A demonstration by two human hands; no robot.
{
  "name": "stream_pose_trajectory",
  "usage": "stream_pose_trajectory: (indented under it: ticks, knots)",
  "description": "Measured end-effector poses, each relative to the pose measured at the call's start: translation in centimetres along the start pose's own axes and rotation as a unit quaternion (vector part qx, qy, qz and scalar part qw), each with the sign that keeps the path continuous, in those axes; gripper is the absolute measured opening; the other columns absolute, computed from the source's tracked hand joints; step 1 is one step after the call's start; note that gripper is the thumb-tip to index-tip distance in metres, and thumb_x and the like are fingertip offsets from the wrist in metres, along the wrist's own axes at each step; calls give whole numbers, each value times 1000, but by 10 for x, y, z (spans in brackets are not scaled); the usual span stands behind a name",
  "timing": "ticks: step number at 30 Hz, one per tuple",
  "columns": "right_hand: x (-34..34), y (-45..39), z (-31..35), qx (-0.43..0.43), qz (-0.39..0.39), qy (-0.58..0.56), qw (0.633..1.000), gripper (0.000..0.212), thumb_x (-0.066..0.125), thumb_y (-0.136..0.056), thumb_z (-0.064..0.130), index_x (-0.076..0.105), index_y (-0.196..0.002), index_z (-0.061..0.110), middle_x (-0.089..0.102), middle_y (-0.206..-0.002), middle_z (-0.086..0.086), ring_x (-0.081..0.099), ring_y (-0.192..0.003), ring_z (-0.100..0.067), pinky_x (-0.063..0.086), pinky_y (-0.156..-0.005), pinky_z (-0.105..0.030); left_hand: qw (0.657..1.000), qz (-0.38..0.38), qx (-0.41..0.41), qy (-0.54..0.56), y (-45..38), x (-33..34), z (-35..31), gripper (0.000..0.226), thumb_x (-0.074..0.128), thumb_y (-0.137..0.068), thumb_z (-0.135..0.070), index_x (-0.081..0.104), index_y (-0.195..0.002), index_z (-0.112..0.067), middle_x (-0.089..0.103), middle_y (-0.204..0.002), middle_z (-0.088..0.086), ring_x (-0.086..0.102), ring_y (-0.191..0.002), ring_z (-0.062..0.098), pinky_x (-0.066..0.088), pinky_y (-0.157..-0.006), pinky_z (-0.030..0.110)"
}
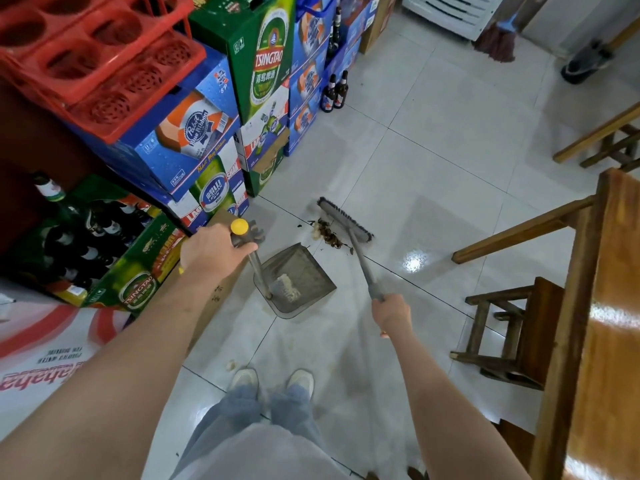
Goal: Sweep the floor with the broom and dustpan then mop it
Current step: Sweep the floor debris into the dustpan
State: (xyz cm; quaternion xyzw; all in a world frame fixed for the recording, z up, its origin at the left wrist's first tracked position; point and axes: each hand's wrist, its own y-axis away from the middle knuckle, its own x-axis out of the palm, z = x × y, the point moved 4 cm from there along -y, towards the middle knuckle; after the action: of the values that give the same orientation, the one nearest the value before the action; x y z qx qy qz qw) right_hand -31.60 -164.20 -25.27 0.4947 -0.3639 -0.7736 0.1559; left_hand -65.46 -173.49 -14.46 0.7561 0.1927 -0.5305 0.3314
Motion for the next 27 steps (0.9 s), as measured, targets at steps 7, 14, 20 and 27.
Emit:
stream_pose_trajectory:
  ticks: [7,14,20,27]
  knots:
    - [-8,-34,40,6,3,24,1000,31,48,-89,28,61,-104,5,66,-94,-16,66,-67,-31,60,-56,-41,1000,11,-11,-3,2,-2,-2,45,66,-79,-56,45,-68,-18,55,-73,3,60,-76,24,44,-63,27]
    - [-8,-49,65,1,30,79,996,25,45,-91,17,53,-109,2,64,-97,-19,61,-53,-30,51,-45,-31,999,23,-10,-38,0,3,-2,45,61,-81,-60,59,-83,-15,60,-78,3,55,-70,20,43,-61,26]
    - [-8,-36,57,-4,49,122,991,9,43,-87,9,48,-91,2,61,-92,-21,58,-53,-30,44,-33,-25,999,7,-5,-34,-1,0,2,43,62,-82,-58,57,-79,-16,66,-81,2,56,-70,18,44,-61,25]
    - [-2,-11,33,-9,31,133,991,18,47,-90,19,43,-77,8,59,-88,-18,62,-68,-34,49,-44,-29,1000,14,-7,-6,4,-5,16,40,64,-81,-57,57,-76,-17,59,-76,1,53,-71,18,43,-61,27]
